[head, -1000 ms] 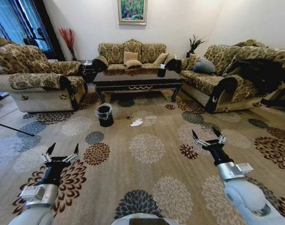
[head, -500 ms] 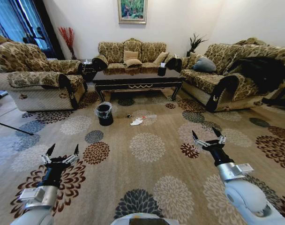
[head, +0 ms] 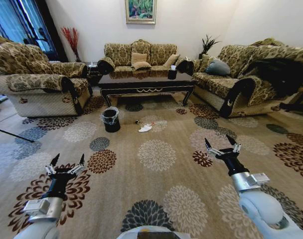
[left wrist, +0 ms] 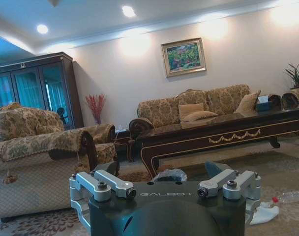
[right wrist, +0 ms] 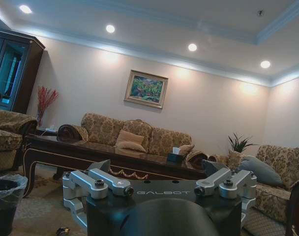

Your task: Move to the front of the table and pick up the trash from the floor, then place it into the trash bin.

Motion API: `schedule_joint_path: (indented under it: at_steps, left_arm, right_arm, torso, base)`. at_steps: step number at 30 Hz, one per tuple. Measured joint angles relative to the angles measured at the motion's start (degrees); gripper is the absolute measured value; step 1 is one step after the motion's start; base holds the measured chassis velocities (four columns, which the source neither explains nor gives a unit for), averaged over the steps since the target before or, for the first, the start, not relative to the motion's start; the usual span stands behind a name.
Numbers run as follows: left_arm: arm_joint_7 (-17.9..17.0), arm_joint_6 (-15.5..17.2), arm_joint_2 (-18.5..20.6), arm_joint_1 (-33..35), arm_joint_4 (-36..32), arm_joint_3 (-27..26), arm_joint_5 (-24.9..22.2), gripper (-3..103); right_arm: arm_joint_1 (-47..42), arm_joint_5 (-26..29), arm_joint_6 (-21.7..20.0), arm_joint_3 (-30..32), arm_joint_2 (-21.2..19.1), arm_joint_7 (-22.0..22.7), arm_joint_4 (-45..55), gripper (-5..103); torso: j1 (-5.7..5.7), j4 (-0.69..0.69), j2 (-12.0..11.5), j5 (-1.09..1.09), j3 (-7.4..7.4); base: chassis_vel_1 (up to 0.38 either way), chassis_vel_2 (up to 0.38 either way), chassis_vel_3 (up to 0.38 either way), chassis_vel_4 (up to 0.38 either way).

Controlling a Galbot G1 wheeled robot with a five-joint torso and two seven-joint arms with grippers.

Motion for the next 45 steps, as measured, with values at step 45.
schedule_joint_path:
  at_steps: [45]
  left_arm:
    - [0.02, 1.03, -0.53, -1.29, -1.25, 0.57, -0.53, 100]
  right_arm:
    - [0.00, 2.64, -0.05, -0.96, 1.34, 1.24, 0.72, 100]
  torso:
    - [-2.32, 0.00, -10.19, 0.00, -7.83]
  base:
    - [0.000, 0.000, 0.000, 0.000]
